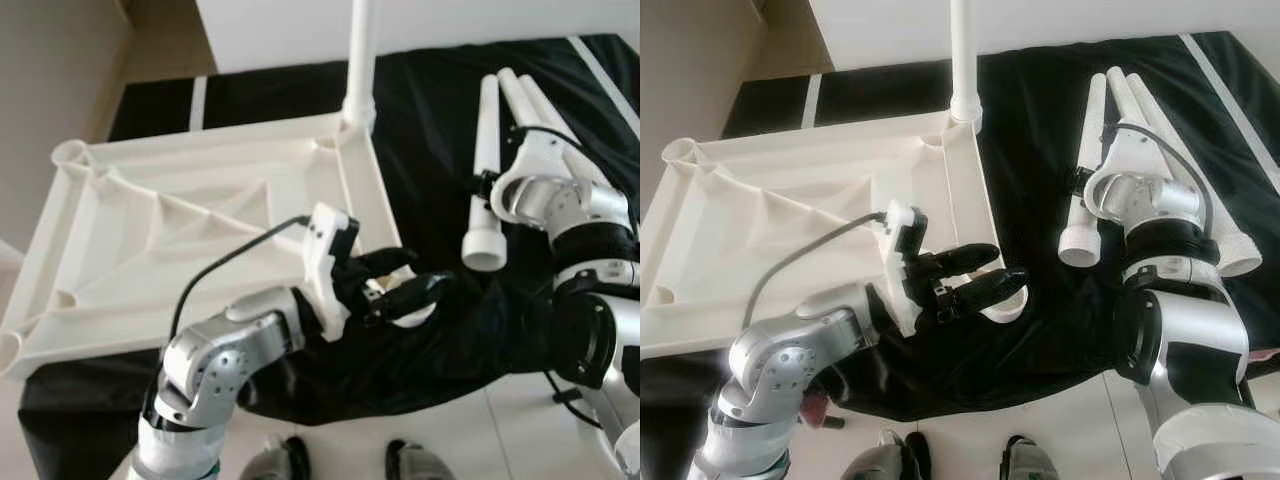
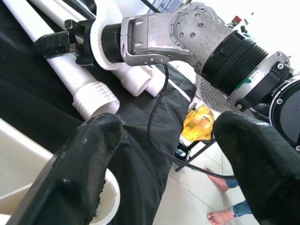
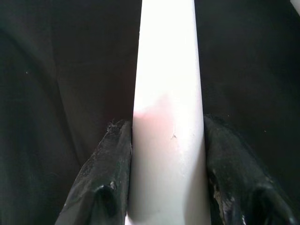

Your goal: Building children table

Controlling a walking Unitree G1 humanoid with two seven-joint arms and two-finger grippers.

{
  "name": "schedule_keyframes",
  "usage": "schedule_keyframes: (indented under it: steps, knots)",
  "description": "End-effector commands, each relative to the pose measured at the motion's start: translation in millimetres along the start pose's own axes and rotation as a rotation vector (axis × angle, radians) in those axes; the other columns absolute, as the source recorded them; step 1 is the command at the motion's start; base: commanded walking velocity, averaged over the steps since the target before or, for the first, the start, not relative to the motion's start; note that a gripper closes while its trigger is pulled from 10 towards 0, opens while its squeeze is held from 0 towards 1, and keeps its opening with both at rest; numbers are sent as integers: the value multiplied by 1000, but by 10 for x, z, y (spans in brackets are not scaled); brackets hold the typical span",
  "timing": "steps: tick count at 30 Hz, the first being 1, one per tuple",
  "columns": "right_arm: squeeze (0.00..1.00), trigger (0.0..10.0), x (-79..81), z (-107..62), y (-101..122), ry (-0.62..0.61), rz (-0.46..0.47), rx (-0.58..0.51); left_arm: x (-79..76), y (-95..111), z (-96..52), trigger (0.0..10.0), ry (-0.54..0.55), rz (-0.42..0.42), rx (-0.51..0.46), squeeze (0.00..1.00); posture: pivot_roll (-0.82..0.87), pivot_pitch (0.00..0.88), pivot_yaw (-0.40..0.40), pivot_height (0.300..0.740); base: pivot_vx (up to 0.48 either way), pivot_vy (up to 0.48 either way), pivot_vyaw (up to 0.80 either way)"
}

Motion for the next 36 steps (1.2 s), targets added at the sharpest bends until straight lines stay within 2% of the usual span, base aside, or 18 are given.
schedule_keyframes:
  steps: [1, 2, 4, 5, 6, 7, 8, 9, 11, 13, 20, 21, 22, 24, 28, 31, 34, 36]
  knots:
    - [0, 0, 70, 71, -421, 31, -12, 143, -6, 12, -15, 10000, -2, 1, 4, 0, -22, 241, 81, 740, 0, 0, 0]
    - [0, 0, 91, 70, -351, 41, -32, 102, 8, 31, -10, 10000, 4, 8, -1, 0, -23, 231, 80, 740, 0, 0, 0]
    - [0, 0, 91, 70, -351, 41, -32, 102, 8, 31, -10, 10000, 4, 8, -1, 0, -23, 231, 80, 740, 0, 0, 0]
    - [0, 0, 121, 63, -254, 57, -53, 47, 36, 45, -1, 10000, 17, 16, -2, 0, -23, 220, 78, 740, 0, 0, 0]
    - [0, 0, 121, 63, -254, 57, -53, 47, 36, 45, -1, 10000, 17, 16, -2, 0, -23, 220, 78, 740, 0, 0, 0]
    - [0, 0, 152, 44, -124, 74, -69, -24, 82, 51, 15, 10000, 36, 19, 3, 0, -26, 202, 74, 740, 0, 0, 0]
    - [0, 10000, 166, 16, 12, 85, -62, -95, 123, 67, 29, 10000, 54, 29, 4, 0, -28, 195, 72, 740, 0, 0, 0]
    - [0, 10000, 150, -18, 147, 82, -57, -166, 187, 102, 49, 10000, 79, 36, -4, 0, -35, 172, 67, 740, 0, 0, 0]
    - [0, 10000, 130, -48, 230, 81, -45, -204, 233, 140, 60, 10000, 101, 53, -14, 0, -35, 172, 67, 740, 0, 0, 0]
    - [0, 10000, 53, -99, 356, 61, -7, -278, 403, 245, 82, 10000, 171, 72, -40, 0, -45, 135, 57, 740, 0, 0, 0]
    - [0, 10000, -31, -207, 416, 45, 30, -422, 819, 571, 78, 10000, 347, 113, -127, 0, -48, 89, 39, 740, 0, 0, 0]
    - [0, 10000, -31, -207, 416, 45, 30, -422, 819, 571, 78, 10000, 347, 113, -127, 0, -48, 89, 39, 740, 0, 0, 0]
    - [0, 10000, -34, -250, 437, 43, 33, -479, 888, 625, 74, 10000, 380, 123, -137, 0, -49, 84, 37, 740, 0, 0, 0]
    - [0, 10000, 3, -275, 399, 68, 68, -516, 1023, 713, 70, 10000, 438, 131, -153, 0, -51, 63, 33, 740, 0, 0, 0]
    - [0, 10000, 67, -287, 353, 103, 99, -524, 1116, 771, 68, 10000, 480, 127, -169, 0, -51, 55, 32, 740, 0, 0, 0]
    - [0, 10000, 220, -412, 367, 188, 91, -618, 1323, 836, 28, 10000, 609, 227, -154, 0, -51, 38, 30, 740, 0, 0, 0]
    - [0, 10000, 289, -491, 346, 220, 106, -666, 1378, 837, 65, 10000, 634, 229, -155, 0, -50, 33, 33, 740, 0, 0, 0]
    - [0, 10000, 349, -598, 372, 242, 93, -733, 1361, 856, 151, 10000, 623, 241, -153, 0, -44, 27, 37, 740, 0, 0, 0]
Point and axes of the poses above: a point about 5 cm out from each wrist's last joint towards the gripper, its own z axis pointing out of the wrist towards the gripper, its own y axis along the axis of the wrist's last joint, x = y × z, the point moved 6 cm from there along z, pointing out of the wrist towards the gripper, and after that the axes turned 12 degrees about -z, right-handed, at the moved point
